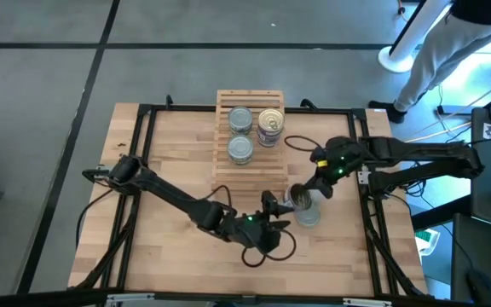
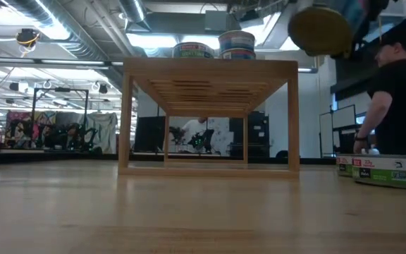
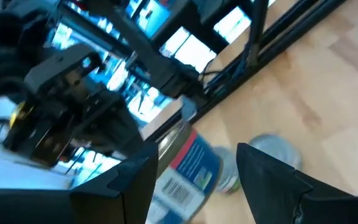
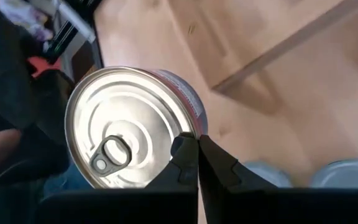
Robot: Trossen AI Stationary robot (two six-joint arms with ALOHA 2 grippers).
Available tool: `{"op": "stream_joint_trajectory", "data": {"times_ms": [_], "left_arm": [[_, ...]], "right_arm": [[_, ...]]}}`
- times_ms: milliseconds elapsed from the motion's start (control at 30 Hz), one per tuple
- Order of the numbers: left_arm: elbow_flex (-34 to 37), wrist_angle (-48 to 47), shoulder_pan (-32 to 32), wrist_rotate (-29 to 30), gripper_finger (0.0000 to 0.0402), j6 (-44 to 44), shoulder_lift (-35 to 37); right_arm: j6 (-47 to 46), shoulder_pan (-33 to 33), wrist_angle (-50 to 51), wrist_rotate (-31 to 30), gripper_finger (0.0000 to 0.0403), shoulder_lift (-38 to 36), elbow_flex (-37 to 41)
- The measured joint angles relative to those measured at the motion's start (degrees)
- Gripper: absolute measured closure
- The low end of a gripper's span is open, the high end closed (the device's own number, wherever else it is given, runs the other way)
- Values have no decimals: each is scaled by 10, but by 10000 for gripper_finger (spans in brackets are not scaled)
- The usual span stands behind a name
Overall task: Stack canned seafood by type on shelf
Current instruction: Put the blue tuna can on the shelf aligned with other blue tuna can
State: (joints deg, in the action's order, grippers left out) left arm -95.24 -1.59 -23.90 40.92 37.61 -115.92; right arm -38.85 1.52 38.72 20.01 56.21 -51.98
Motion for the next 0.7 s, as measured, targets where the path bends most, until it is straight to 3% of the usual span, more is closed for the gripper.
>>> {"op": "stream_joint_trajectory", "data": {"times_ms": [267, 700], "left_arm": [[0, -61, 1, 14, 188, -15, 56], [0, -86, 35, 19, 188, -22, 79]], "right_arm": [[-28, 0, 19, -127, 402, 6, -56], [-61, 28, 10, -190, 402, 84, -104]]}}
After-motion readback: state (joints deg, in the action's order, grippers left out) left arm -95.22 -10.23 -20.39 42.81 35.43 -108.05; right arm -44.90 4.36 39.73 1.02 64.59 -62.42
